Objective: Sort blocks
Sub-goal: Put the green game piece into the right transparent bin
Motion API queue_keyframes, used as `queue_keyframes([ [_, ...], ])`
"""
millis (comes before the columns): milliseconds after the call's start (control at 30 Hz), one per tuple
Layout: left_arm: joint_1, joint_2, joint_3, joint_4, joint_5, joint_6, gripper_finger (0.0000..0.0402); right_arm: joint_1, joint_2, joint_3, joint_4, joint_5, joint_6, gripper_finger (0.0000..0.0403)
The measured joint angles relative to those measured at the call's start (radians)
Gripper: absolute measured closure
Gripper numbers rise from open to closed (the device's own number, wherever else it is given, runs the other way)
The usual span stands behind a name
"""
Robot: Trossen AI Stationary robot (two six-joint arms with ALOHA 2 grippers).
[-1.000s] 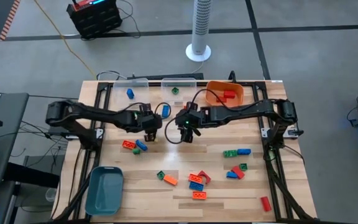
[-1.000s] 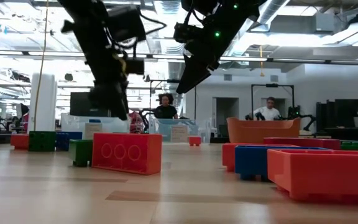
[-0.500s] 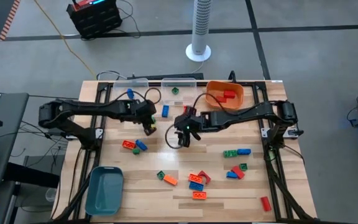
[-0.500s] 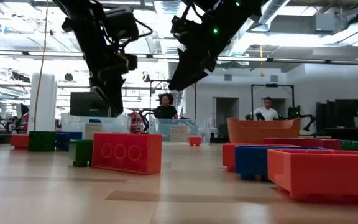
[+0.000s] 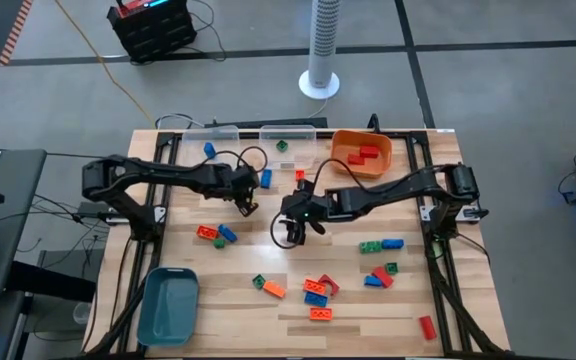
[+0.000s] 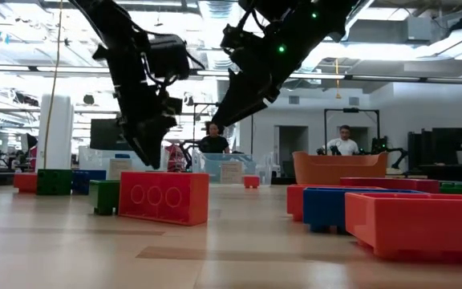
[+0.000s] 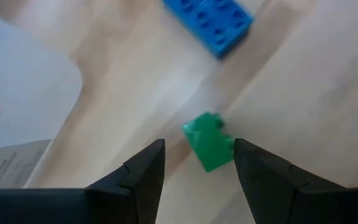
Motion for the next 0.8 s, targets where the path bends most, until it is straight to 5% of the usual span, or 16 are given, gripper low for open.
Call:
queue_keyframes([
  [233,0.0,0.025,0.001,0.014,-0.059,-0.015,0.0214,0.011,0.0,0.0,0.011,0.0,0.013,0.0127],
  [667,0.004,-0.012,0.0,0.018,0.012,0.037,0.0214,0.02,0.0,0.0,0.039,0.0,0.027,0.0127],
  [800,0.009,-0.008,-0.001,0.001,0.114,0.123,0.0214,0.02,0.0,0.0,0.052,0.0,0.027,0.0127],
])
